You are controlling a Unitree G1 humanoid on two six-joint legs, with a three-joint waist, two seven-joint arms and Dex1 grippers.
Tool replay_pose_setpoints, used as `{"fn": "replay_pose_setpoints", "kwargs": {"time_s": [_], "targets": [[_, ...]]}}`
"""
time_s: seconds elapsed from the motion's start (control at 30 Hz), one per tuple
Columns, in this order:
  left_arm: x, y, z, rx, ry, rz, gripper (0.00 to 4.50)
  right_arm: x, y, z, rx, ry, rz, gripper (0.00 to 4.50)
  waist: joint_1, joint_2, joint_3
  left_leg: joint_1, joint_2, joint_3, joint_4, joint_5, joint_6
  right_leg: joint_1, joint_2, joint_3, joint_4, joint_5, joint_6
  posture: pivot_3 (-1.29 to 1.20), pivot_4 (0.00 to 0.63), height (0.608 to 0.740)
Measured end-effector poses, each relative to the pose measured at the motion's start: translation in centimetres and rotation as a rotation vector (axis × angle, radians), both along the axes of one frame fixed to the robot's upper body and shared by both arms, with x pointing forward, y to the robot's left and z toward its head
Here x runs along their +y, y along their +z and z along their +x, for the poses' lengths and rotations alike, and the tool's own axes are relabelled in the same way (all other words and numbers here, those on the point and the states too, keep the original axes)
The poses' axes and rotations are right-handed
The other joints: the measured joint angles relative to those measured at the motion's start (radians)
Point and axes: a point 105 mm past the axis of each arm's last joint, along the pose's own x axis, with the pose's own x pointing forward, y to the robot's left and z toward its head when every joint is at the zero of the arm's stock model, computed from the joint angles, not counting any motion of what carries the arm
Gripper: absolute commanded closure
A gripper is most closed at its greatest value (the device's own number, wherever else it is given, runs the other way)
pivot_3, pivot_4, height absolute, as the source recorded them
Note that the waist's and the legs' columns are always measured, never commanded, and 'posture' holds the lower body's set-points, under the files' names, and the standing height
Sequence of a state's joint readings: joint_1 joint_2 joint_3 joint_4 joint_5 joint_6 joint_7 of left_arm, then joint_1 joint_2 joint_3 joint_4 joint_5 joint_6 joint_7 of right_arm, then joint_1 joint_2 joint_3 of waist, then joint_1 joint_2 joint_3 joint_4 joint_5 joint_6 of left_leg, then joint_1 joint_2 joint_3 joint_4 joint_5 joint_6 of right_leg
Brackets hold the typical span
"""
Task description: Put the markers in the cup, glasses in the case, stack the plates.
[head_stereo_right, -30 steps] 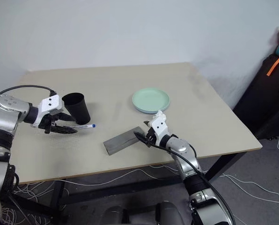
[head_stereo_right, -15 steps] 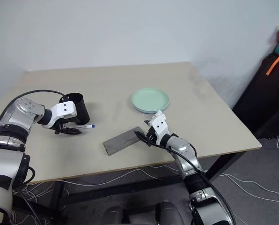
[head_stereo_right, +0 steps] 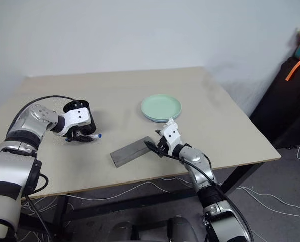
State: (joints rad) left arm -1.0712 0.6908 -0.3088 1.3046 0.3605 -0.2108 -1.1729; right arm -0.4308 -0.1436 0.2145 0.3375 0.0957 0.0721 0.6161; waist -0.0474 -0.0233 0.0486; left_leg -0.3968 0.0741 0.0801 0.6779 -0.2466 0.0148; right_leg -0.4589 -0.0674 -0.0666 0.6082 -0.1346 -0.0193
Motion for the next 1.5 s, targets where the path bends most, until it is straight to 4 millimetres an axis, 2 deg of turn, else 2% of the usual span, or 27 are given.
{"fn": "replay_pose_setpoints", "kwargs": {"time_s": [0.3, 0.53, 0.7, 0.83, 1.1, 1.3, 1.5], "targets": [[-0.3, -1.3, -0.6, 0.077, -0.011, 0.030, 1.65, 0.0, 0.0, 0.0, 0.000, -0.002, 0.002, 1.01, 0.000, 0.000, 0.000, 0.000, 0.000, 0.000, 0.000, 0.000, 0.000, 0.000, 0.000, 0.000, 0.000, 0.000, 0.000, 0.00, 0.000, 0.740], [-0.7, -1.5, -2.4, 0.241, -0.063, -0.023, 1.65, 0.0, -0.1, 0.0, 0.004, -0.009, 0.000, 1.01, 0.000, 0.000, 0.000, 0.000, 0.000, 0.000, 0.000, 0.000, 0.000, 0.000, 0.000, 0.000, 0.000, 0.000, 0.000, 0.00, 0.000, 0.740], [-0.7, -1.3, -2.7, 0.259, -0.069, -0.054, 1.65, -0.1, -0.1, 0.0, 0.008, -0.009, 0.000, 1.01, 0.000, 0.000, 0.000, 0.000, 0.000, 0.000, 0.001, 0.000, 0.001, 0.000, 0.000, 0.000, 0.000, 0.000, 0.000, 0.00, 0.000, 0.740], [-0.7, -0.7, -2.3, 0.221, -0.058, -0.078, 1.65, 0.0, -0.1, 0.0, 0.008, -0.009, 0.000, 1.01, 0.000, 0.000, 0.000, 0.000, 0.000, -0.001, 0.001, 0.001, 0.001, 0.000, 0.000, 0.000, 0.000, 0.000, 0.000, 0.00, 0.000, 0.740], [-1.2, 1.0, -0.1, 0.047, -0.040, -0.077, 1.65, 0.2, -0.1, 0.0, 0.010, -0.004, 0.006, 1.01, 0.000, 0.000, 0.000, 0.000, 0.000, -0.001, 0.001, 0.001, 0.001, 0.000, 0.000, 0.000, 0.000, 0.000, 0.000, 0.00, 0.000, 0.740], [-1.7, 0.0, 0.9, -0.023, -0.045, 0.034, 1.65, 0.3, -0.1, 0.0, 0.010, 0.000, 0.006, 1.01, 0.000, 0.000, 0.000, 0.000, 0.000, 0.000, 0.001, 0.001, 0.001, 0.000, 0.000, 0.000, 0.000, 0.001, 0.002, 0.00, 0.000, 0.740], [-2.9, -1.5, 0.7, 0.026, -0.041, 0.016, 1.65, 0.4, 0.1, 0.1, 0.004, 0.001, 0.006, 1.01, 0.000, 0.000, 0.000, 0.000, 0.000, 0.000, 0.001, 0.001, 0.001, 0.000, 0.000, 0.000, 0.000, 0.001, 0.002, 0.00, 0.000, 0.740]]}}
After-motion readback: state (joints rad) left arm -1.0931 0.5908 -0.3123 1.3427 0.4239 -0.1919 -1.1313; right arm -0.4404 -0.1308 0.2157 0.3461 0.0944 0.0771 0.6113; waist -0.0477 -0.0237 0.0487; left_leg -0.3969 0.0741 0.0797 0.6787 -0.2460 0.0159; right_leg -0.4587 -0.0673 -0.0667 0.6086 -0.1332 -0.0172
